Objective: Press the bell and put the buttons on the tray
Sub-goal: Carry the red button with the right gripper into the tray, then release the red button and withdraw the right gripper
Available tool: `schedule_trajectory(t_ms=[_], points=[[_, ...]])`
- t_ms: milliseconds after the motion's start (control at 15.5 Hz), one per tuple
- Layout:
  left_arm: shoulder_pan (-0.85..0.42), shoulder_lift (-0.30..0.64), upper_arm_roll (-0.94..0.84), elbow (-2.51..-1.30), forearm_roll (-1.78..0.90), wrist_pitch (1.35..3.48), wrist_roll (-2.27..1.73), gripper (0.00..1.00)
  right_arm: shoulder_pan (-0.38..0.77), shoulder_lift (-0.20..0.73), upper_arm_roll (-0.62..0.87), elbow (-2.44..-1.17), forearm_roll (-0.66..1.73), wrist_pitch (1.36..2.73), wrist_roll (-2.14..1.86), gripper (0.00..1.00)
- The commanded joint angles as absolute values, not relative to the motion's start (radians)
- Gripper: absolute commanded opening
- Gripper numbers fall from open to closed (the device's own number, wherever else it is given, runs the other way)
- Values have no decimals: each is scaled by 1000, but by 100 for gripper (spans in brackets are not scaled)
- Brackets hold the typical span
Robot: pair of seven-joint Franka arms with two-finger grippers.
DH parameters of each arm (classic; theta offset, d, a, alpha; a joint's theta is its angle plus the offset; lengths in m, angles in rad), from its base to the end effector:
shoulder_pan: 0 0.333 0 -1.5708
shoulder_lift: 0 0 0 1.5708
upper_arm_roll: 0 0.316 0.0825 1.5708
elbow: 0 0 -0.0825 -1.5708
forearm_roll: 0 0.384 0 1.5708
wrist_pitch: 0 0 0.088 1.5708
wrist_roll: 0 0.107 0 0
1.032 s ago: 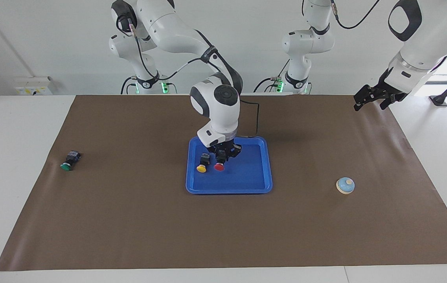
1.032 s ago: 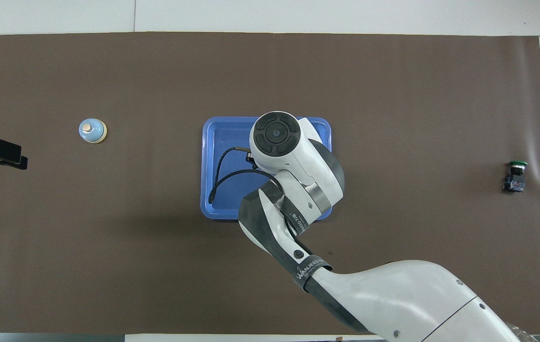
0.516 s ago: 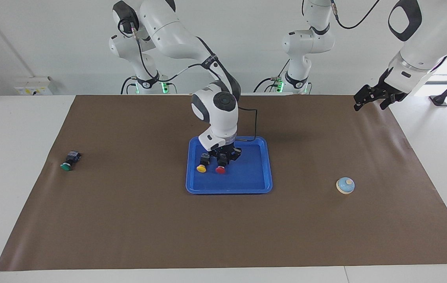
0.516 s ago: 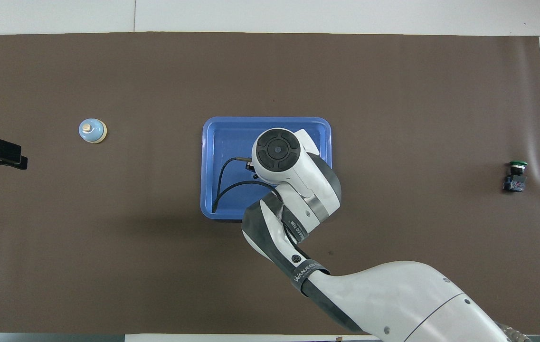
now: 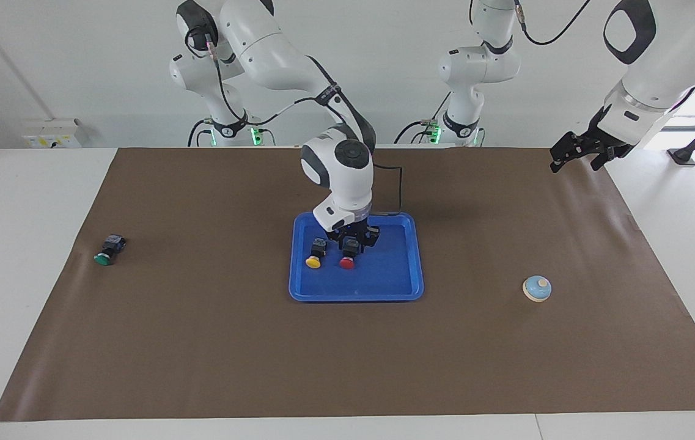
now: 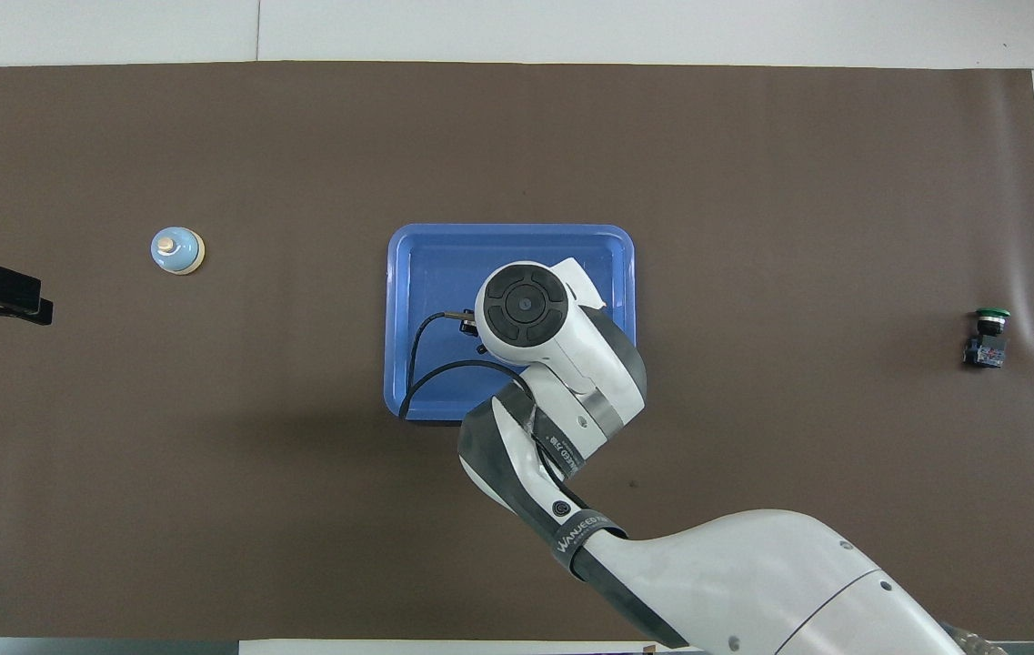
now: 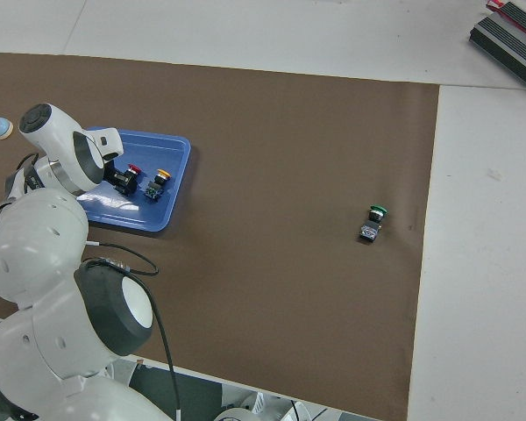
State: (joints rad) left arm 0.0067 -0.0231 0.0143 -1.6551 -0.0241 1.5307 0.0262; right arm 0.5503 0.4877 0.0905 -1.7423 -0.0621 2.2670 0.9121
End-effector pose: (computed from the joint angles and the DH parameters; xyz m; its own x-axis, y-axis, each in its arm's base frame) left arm 0.5402 0.0088 0.5944 0.9949 -0.0063 -0.1004 -0.0036 -0.9996 0.0270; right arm 0.5390 0.3929 0.3010 0.9699 -0.2416 0.0295 -0.2409 -0.9702 -0.0270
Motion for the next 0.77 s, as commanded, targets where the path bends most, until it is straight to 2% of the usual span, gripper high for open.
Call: schedule_trajectory(t_ms=[0, 194, 710], points=[[8, -29, 14, -1649, -12, 1520, 29, 100, 531, 456, 87, -1747, -57, 2240, 931, 100], [8, -29, 14, -1649, -12, 1520, 29, 100, 467, 427, 78, -1694, -64, 2140, 922, 100], [8, -29, 14, -1649, -12, 1520, 29, 100, 206, 267, 77, -1707, -74, 1905, 614, 100]])
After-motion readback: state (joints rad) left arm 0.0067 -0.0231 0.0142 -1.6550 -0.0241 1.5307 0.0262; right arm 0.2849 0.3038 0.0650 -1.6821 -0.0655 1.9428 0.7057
